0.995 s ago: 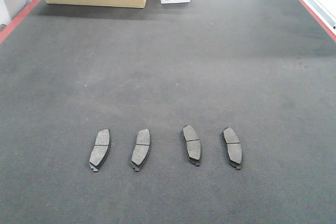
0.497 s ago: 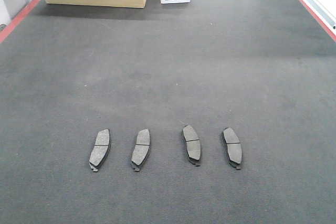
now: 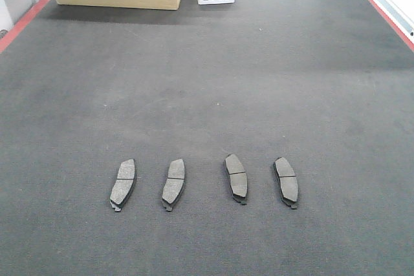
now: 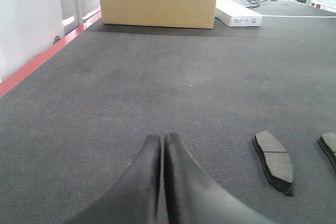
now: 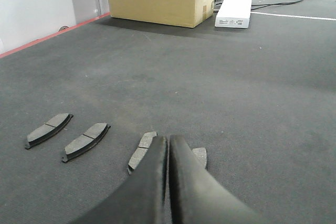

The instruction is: Move and align brake pads A on conveyor

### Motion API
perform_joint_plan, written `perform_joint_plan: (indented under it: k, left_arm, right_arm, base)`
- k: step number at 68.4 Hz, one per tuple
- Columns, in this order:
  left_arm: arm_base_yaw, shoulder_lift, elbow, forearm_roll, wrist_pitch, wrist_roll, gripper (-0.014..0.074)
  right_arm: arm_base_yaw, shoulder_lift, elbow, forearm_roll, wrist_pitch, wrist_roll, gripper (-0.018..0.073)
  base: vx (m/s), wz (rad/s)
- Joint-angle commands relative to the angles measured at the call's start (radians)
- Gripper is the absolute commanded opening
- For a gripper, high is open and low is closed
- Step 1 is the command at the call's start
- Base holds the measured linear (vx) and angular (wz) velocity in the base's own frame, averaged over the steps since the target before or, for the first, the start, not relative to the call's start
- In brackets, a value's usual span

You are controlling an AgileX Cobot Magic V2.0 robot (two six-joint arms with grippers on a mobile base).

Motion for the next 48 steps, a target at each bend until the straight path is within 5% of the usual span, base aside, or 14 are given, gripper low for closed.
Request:
perform_joint_plan:
  k: [1,26,39,48]
  left_arm:
    - [0.003,-0.013,-0.009,-0.003,-0.077,0.0,-0.0006]
    - [0.003,-0.013,-0.009,-0.003,-0.077,0.0,-0.0006]
    - [0.003,-0.013,-0.009,-0.003,-0.077,0.0,-0.0006]
    - [0.003,-0.013,-0.009,-0.003,-0.077,0.0,-0.0006]
  right_arm:
    - [-0.007,0.011,-0.024,-0.013,-0.071,-0.007,-0.0008]
    - [-0.007,0.011,-0.016,-0.017,-0.103,-0.013,-0.0008]
    - [-0.019,-0.015,0.132,0.049,-0.366,-0.187,-0.0008]
    - [-0.136,-0.05,0.243,0.153,-0.503,-0.224,-0.0008]
  base:
    - [0.0,0.0]
    - [0.0,0.0]
    - [0.0,0.0]
    - [0.0,0.0]
